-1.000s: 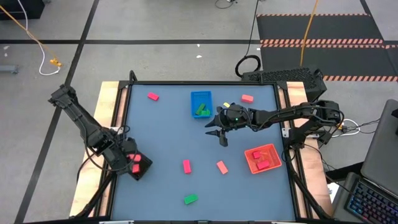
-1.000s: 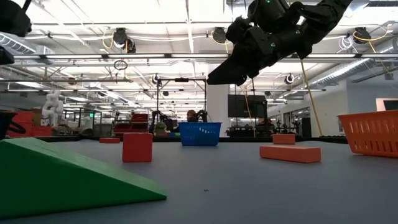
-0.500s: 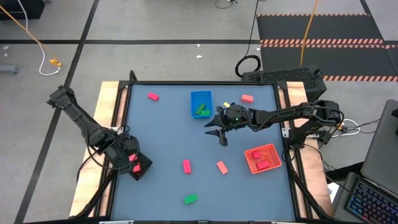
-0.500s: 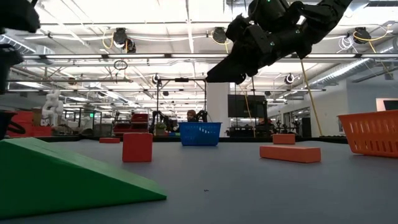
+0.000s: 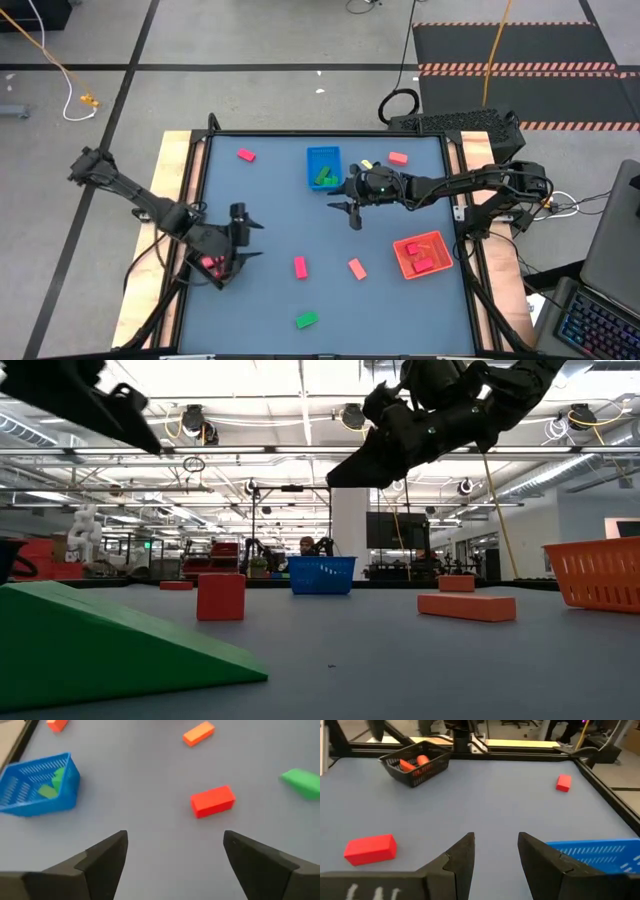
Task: Sort & place blocks by color
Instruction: Put the red block into the orange bin
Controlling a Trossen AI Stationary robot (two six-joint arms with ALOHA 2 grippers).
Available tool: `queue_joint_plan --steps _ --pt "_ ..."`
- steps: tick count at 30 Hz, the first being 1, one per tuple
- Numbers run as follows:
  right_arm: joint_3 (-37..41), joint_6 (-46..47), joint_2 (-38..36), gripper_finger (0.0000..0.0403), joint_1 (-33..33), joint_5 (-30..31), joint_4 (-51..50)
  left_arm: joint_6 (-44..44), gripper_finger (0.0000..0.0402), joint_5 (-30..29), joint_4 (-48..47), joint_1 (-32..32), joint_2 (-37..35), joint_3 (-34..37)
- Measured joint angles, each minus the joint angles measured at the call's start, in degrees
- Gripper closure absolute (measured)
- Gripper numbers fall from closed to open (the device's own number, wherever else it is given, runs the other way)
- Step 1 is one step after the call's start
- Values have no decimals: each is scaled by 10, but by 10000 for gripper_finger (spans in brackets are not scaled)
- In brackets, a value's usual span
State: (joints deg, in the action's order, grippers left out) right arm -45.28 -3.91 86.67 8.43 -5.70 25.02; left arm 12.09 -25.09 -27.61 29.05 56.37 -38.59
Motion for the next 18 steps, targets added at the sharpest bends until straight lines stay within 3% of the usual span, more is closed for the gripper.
queue_joint_plan --steps 4,9,18 --pt "0 1 0 259 1 1 0 -40 73 21 52 -39 63 0" --pt "0 0 0 259 1 23 2 -90 73 91 105 -87 133 -5" --pt "0 0 -1 259 2 74 0 -242 91 161 69 -124 250 -111"
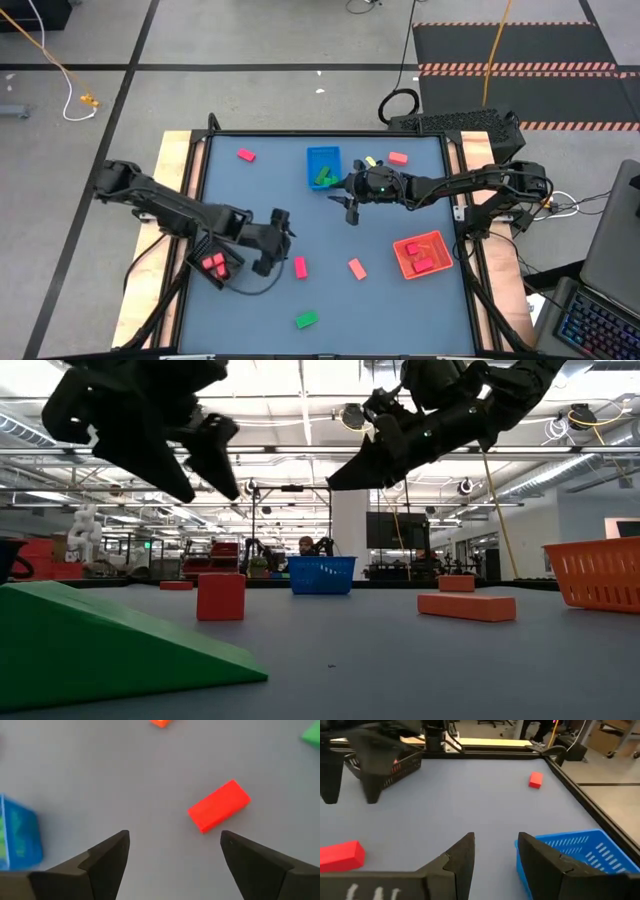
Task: Sort & place blocks by color
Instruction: Put the red block into the orange bin
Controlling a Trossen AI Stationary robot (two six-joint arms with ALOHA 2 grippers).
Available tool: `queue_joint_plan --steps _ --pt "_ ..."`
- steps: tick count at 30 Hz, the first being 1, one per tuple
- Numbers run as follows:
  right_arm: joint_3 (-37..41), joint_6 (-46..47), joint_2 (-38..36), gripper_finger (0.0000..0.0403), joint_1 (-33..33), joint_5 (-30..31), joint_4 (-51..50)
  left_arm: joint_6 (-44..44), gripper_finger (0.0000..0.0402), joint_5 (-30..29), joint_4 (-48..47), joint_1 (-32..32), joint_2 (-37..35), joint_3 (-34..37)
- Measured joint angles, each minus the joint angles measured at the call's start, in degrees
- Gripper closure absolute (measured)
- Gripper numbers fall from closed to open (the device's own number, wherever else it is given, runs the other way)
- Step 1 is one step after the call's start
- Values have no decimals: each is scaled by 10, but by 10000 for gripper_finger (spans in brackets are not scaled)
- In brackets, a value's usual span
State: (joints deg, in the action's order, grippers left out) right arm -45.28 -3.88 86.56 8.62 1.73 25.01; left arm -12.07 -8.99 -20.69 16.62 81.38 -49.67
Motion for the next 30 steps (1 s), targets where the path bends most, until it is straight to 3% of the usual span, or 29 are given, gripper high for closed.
queue_joint_plan --steps 3,7,9,19,30 --pt "0 0 -16 259 3 23 -14 -52 90 2 -41 0 40 -39" --pt "0 27 -62 259 4 134 -45 -98 90 11 -78 0 97 -81" --pt "0 39 -91 259 4 160 -71 -118 90 18 -81 0 124 -97" --pt "50 107 -239 259 -2 161 -120 -191 89 49 -76 -12 220 -165" --pt "150 136 -379 259 -5 160 -88 -266 89 63 -105 -2 244 -182"
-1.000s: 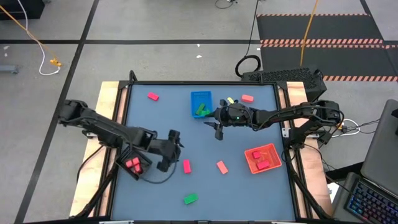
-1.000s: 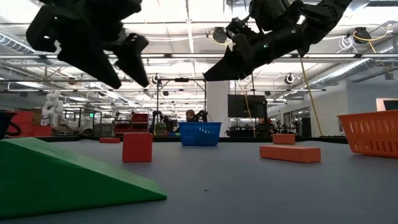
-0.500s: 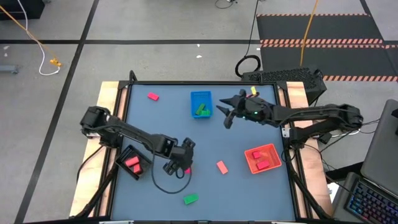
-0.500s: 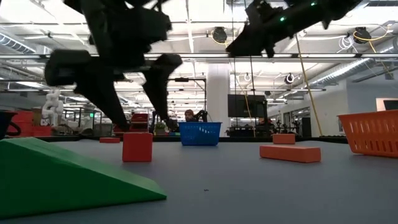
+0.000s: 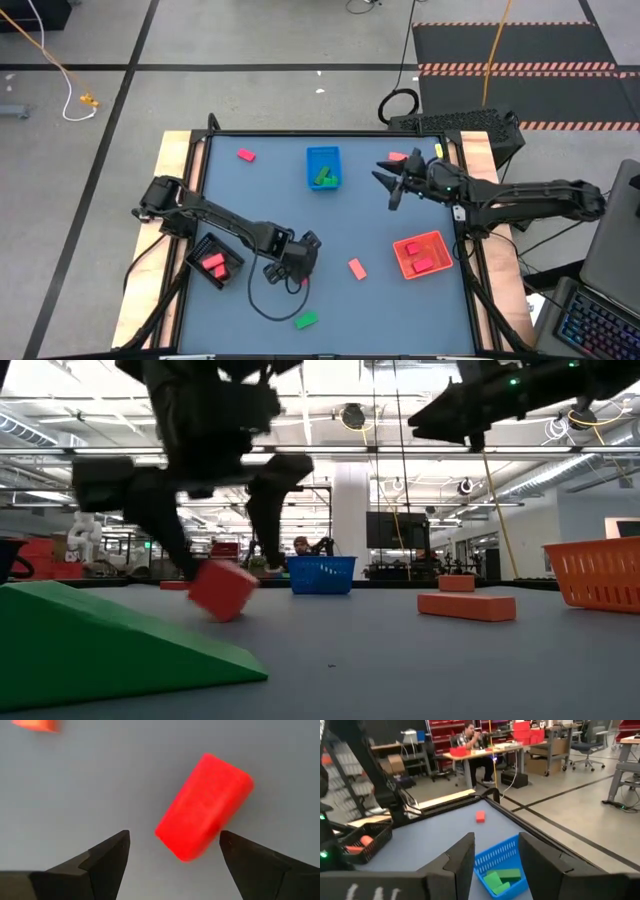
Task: Sort & place blocks by color
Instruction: Put the red block into the orange bin
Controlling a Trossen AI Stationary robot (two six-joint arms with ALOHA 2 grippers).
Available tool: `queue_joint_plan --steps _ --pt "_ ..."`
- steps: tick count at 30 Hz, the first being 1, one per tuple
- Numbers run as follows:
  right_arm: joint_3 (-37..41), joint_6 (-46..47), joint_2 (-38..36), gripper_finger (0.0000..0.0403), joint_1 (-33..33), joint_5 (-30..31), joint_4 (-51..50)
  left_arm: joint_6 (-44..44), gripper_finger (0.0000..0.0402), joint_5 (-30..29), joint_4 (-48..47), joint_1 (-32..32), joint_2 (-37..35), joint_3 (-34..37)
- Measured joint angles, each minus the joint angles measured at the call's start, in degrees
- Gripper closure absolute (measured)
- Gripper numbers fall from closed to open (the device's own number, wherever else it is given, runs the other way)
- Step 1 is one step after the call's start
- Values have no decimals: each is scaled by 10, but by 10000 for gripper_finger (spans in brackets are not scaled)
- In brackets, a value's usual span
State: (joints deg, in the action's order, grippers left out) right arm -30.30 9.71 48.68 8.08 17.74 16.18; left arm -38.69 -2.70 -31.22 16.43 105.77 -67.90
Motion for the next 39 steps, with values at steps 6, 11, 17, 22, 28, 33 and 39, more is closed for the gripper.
queue_joint_plan --steps 6,11,17,22,28,33,39 --pt "28 36 -46 259 0 0 -1 -22 89 -3 -22 6 -2 0" --pt "44 61 -58 259 -7 -15 -1 -22 89 -3 -9 13 -2 0" --pt "46 67 -58 259 -15 -15 -2 -49 89 -2 -6 35 -2 0" --pt "46 72 -58 259 -26 -15 -2 -73 89 5 -6 50 -2 0" --pt "46 72 -58 259 -33 -15 -2 -78 90 8 11 51 22 0" --pt "46 72 -58 259 -33 -15 -1 -95 116 -3 9 52 51 -3" --pt "46 60 -58 259 -33 -15 3 -100 205 -2 0 49 42 -2"
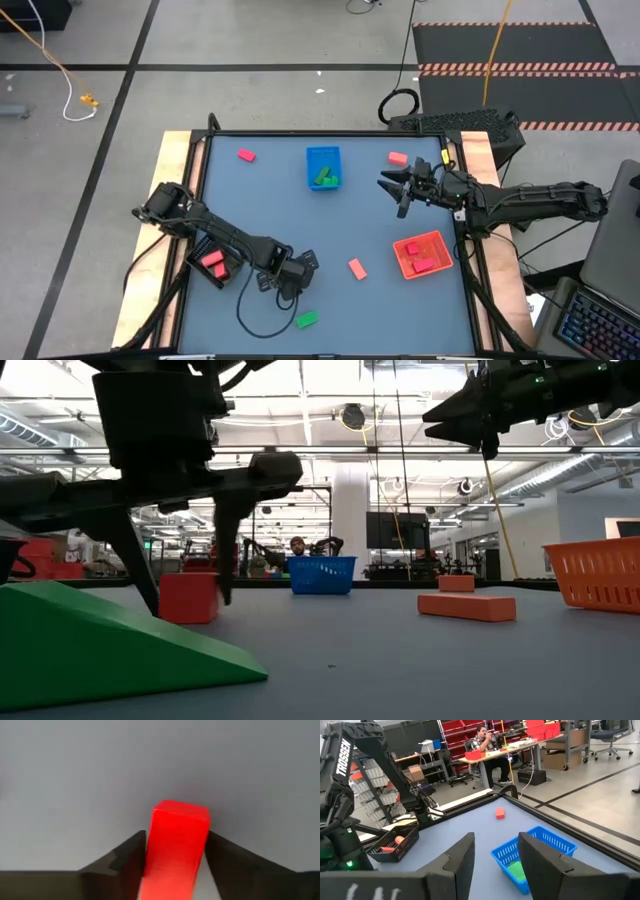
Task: Sort & place blocks by color
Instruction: Put the red block into the orange bin
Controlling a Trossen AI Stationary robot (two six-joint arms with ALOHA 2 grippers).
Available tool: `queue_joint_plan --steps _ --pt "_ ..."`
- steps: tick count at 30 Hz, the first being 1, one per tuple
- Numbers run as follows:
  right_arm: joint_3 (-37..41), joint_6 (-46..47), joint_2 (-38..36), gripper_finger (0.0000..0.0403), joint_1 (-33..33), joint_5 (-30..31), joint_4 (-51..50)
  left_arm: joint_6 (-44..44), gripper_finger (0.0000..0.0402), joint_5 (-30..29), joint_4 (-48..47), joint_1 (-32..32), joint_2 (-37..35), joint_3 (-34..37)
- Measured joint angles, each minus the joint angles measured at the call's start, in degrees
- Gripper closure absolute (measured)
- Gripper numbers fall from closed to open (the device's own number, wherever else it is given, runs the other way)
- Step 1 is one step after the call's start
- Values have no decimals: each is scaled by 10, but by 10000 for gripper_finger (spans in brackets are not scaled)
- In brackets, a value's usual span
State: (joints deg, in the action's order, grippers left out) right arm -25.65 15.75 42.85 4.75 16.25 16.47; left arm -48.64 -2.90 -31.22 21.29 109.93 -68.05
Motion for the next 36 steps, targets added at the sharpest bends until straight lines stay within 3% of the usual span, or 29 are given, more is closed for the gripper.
queue_joint_plan --steps 4,9,14,20,24,31,36 --pt "0 -1 0 259 0 0 0 -3 270 -27 0 -4 -8 1" --pt "0 0 0 259 0 0 4 19 269 -66 -9 -8 -11 2" --pt "0 -10 1 259 0 0 22 66 269 -142 -11 -20 -27 3" --pt "-1 -14 24 259 0 -6 32 149 269 -247 90 -70 -54 2" --pt "-1 -16 55 256 0 -51 59 204 269 -264 163 -116 -78 2" --pt "-1 -33 108 207 6 -54 110 279 269 -277 230 -185 -105 2" --pt "-1 8 171 157 25 -28 173 268 269 -278 279 -194 -107 1"
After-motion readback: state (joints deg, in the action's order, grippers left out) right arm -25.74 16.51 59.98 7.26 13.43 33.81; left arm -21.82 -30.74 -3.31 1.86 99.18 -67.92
